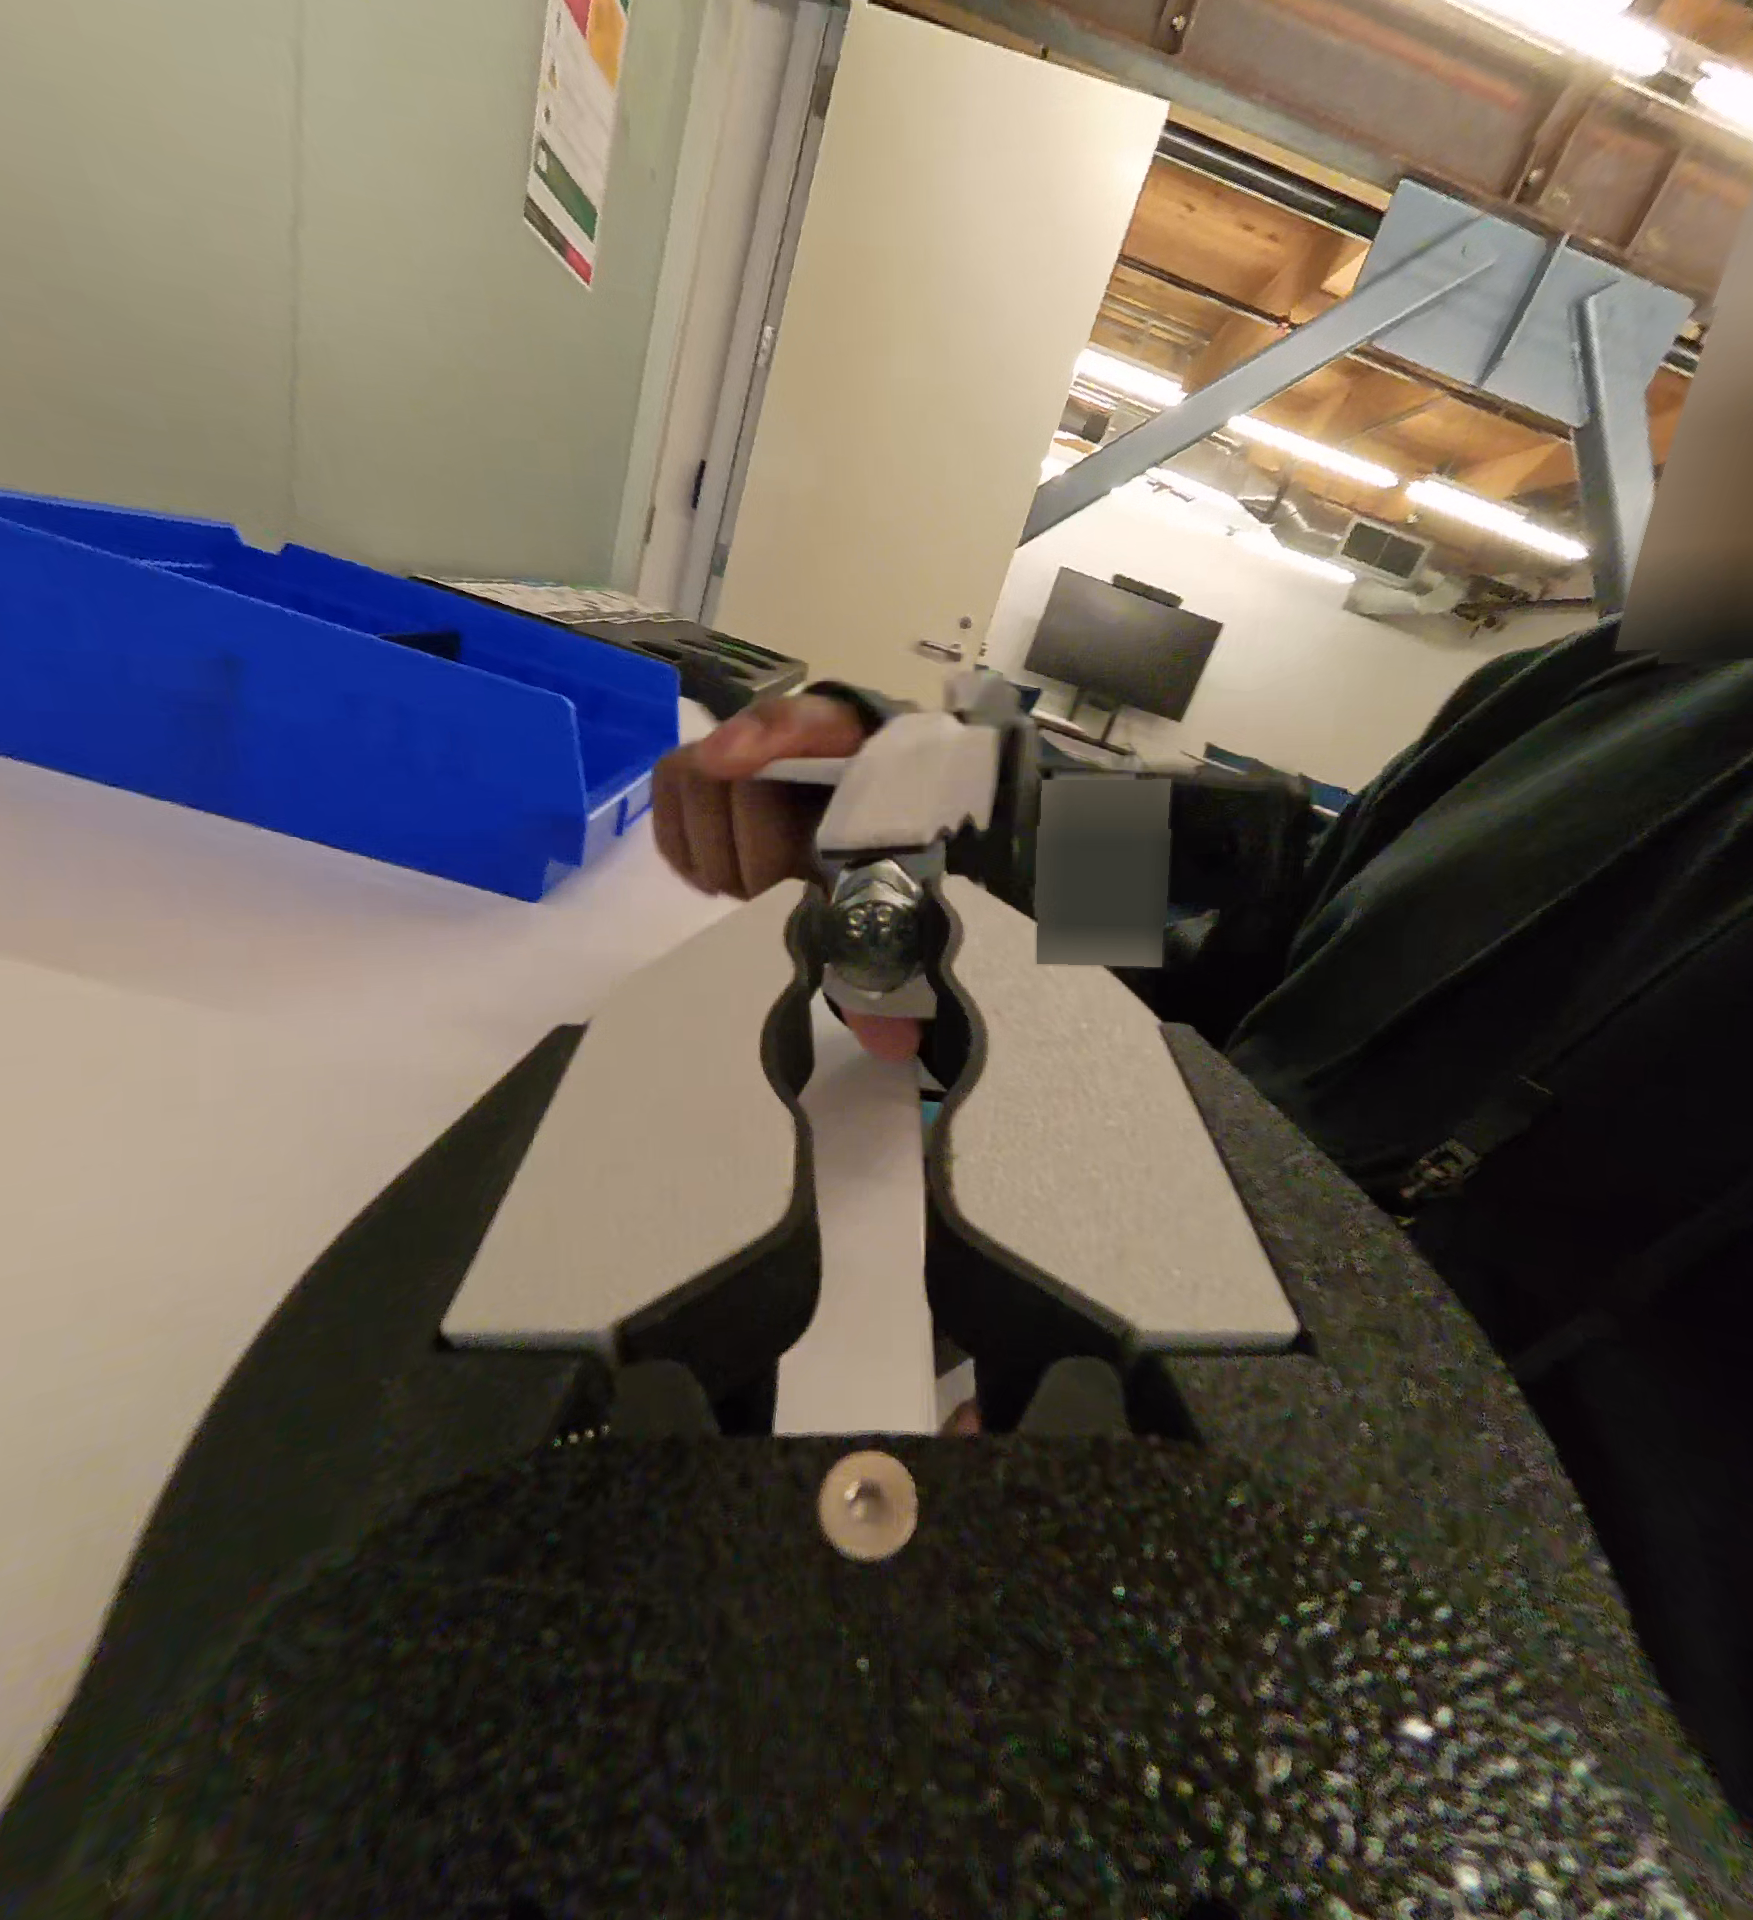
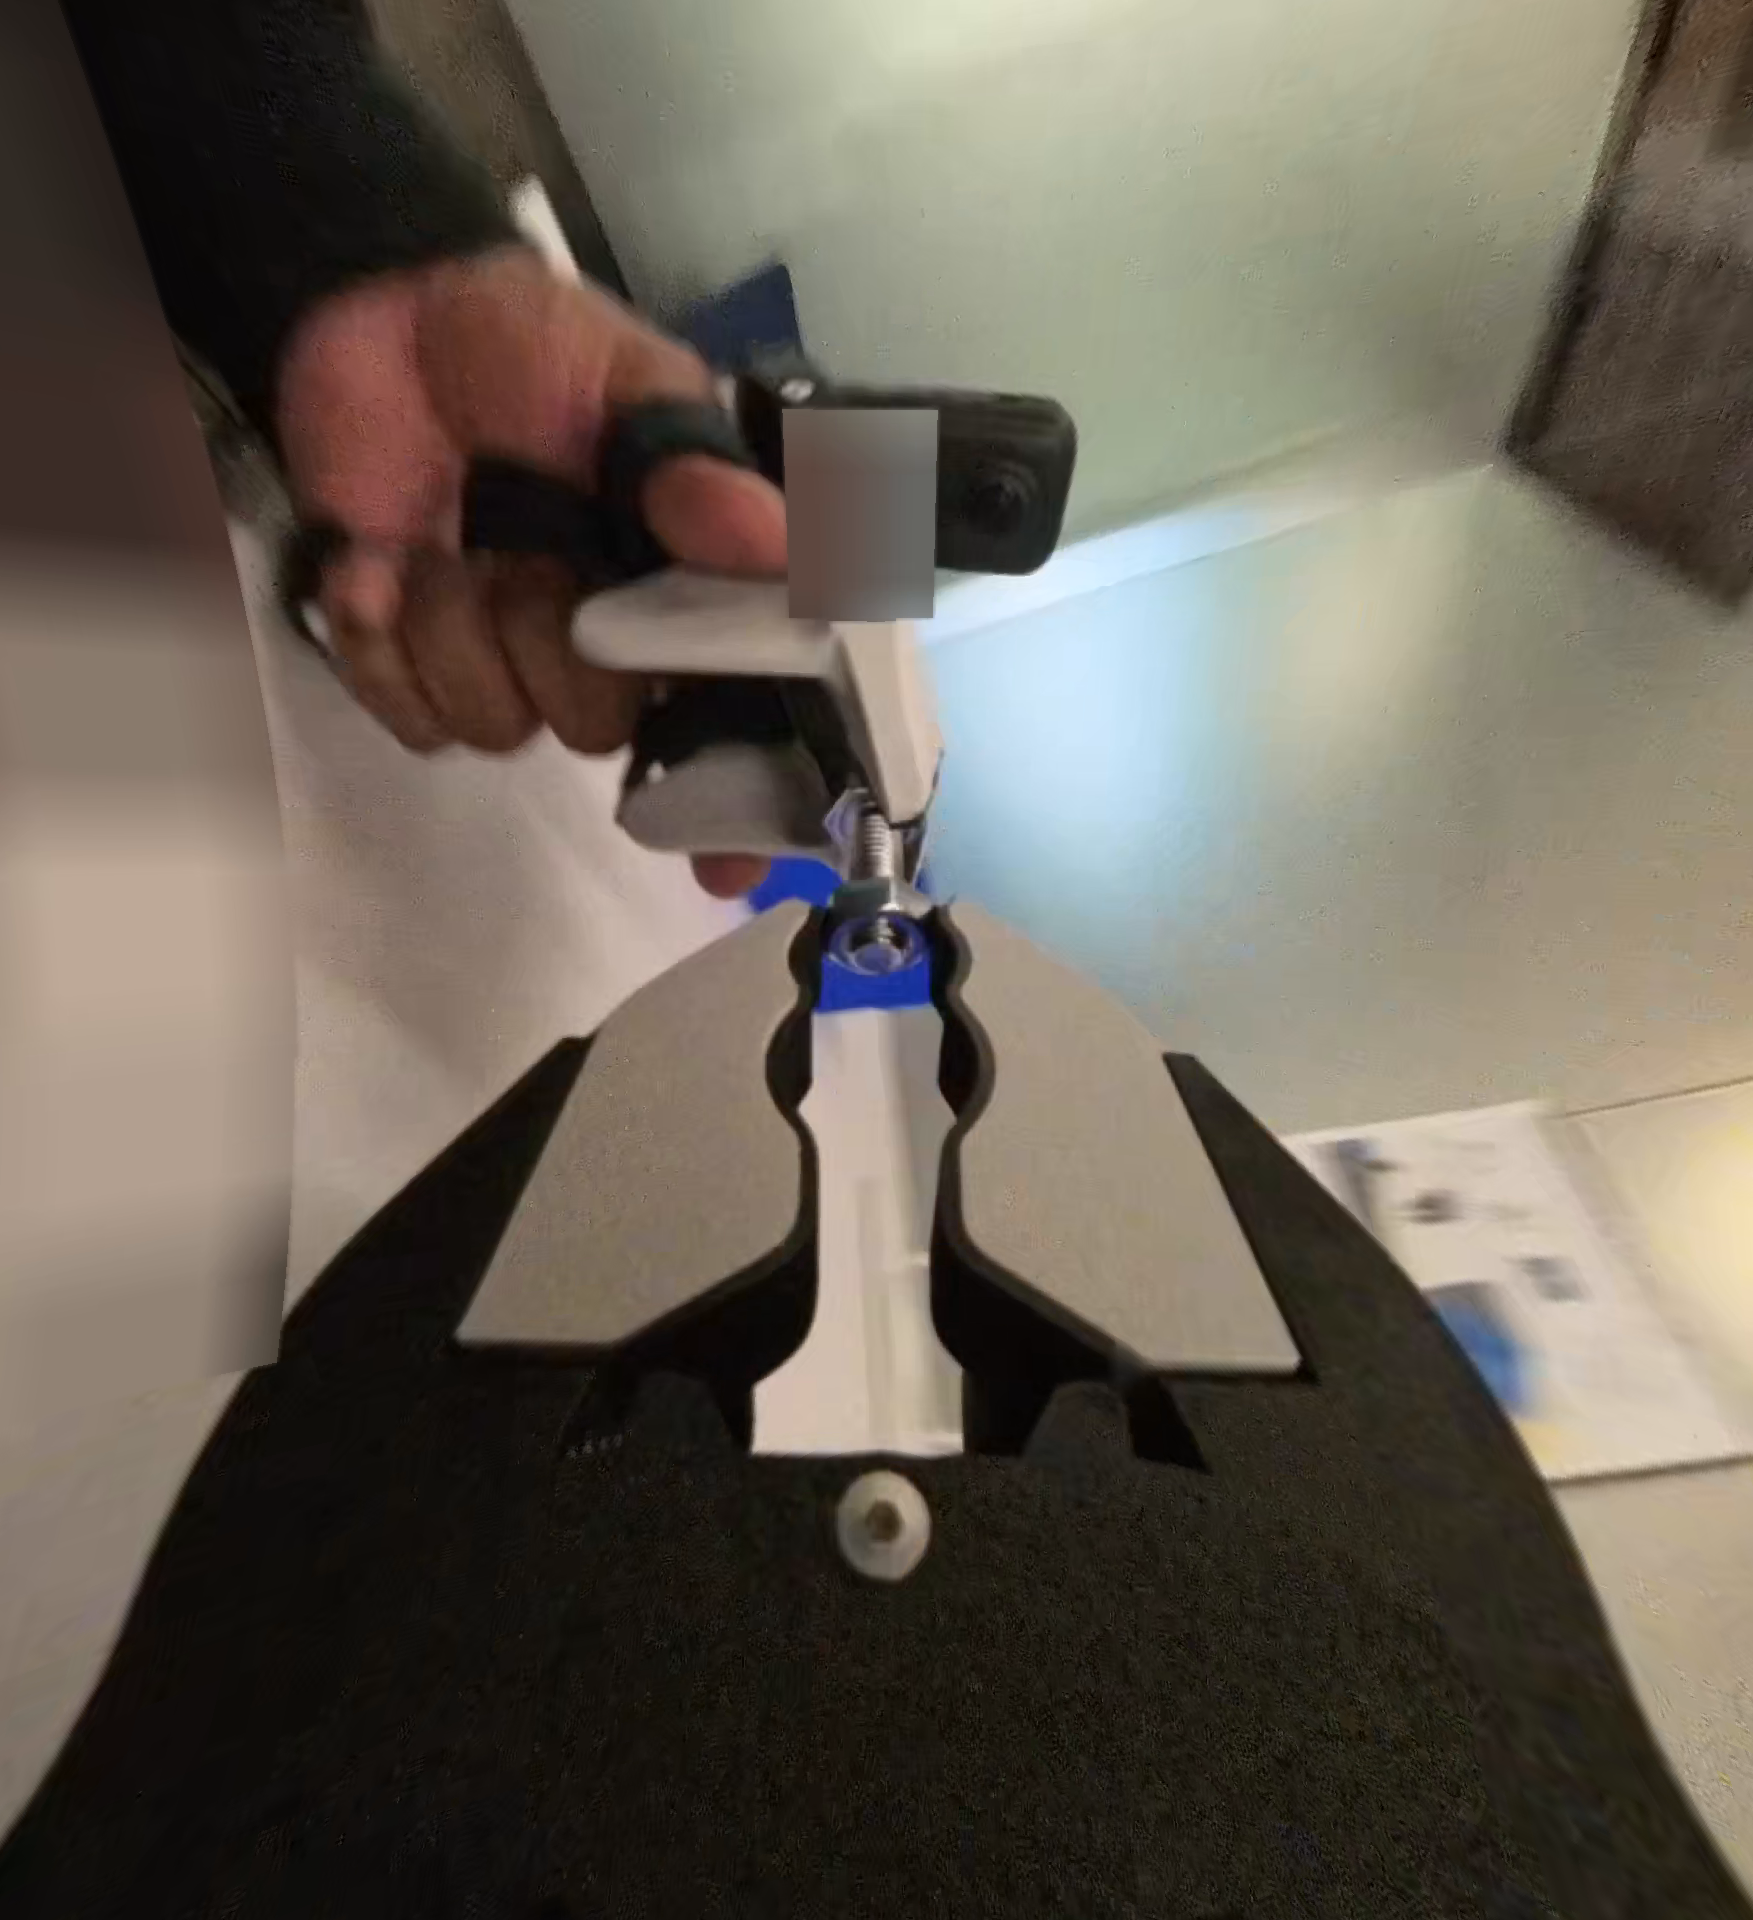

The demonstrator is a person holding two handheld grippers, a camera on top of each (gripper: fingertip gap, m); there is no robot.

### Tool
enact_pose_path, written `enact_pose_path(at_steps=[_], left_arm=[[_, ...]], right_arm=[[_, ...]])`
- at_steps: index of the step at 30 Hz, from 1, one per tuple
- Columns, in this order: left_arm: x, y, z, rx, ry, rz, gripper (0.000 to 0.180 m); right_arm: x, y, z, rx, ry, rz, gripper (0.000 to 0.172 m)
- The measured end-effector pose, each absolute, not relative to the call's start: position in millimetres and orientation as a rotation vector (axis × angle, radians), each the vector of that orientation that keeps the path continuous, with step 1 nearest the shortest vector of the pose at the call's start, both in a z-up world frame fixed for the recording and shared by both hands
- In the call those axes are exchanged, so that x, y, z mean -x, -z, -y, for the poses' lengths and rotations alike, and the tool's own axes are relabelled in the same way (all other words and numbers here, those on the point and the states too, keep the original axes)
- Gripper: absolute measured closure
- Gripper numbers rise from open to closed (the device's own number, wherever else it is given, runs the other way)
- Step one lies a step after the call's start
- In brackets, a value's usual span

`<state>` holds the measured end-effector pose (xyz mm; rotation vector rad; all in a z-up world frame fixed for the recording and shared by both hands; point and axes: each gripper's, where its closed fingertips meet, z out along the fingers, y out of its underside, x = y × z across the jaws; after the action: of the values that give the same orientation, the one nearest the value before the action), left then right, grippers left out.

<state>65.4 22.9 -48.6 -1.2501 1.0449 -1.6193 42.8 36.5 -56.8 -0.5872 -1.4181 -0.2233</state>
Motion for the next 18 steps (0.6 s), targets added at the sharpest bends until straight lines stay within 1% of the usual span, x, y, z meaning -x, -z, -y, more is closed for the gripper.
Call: enact_pose_path(at_steps=[1,2,4,8,11,13,14,15,18], left_arm=[[-65.7,48.8,-25.3,1.255,1.605,-1.033,0.163],[-64.9,47.6,-24.7,1.237,1.606,-1.034,0.163],[-61.4,43.2,-24.5,1.185,1.581,-1.017,0.163],[-54.9,36.7,-29.0,1.092,1.453,-0.979,0.163],[-55.1,36.8,-26.3,1.04,1.376,-1.008,0.163],[-56.7,38.1,-20.9,1.016,1.363,-1.042,0.163],[-57.9,39.2,-19.2,1.014,1.361,-1.059,0.163],[-59.3,40.6,-18.2,1.022,1.36,-1.075,0.163],[-61.0,44.2,-18.8,1.076,1.393,-1.089,0.163]], right_arm=[[-43.7,57.6,-39.3,0.565,0.29,1.417,0.152],[-44.2,58.9,-40.9,0.614,0.242,1.406,0.149],[-43.9,60.3,-39.0,0.789,-0.042,1.344,0.135],[-41.3,52.7,-27.7,1.088,-0.727,1.155,0.13],[-42.9,42.1,-28.6,1.197,-1.1,0.992,0.126],[-42.9,39.7,-28.0,1.228,-1.244,0.948,0.132],[-41.9,40.5,-25.4,1.224,-1.263,0.967,0.141],[-41.2,42.3,-24.0,1.213,-1.222,0.998,0.155],[-42.3,49.8,-23.5,1.12,-0.869,1.174,0.156]])
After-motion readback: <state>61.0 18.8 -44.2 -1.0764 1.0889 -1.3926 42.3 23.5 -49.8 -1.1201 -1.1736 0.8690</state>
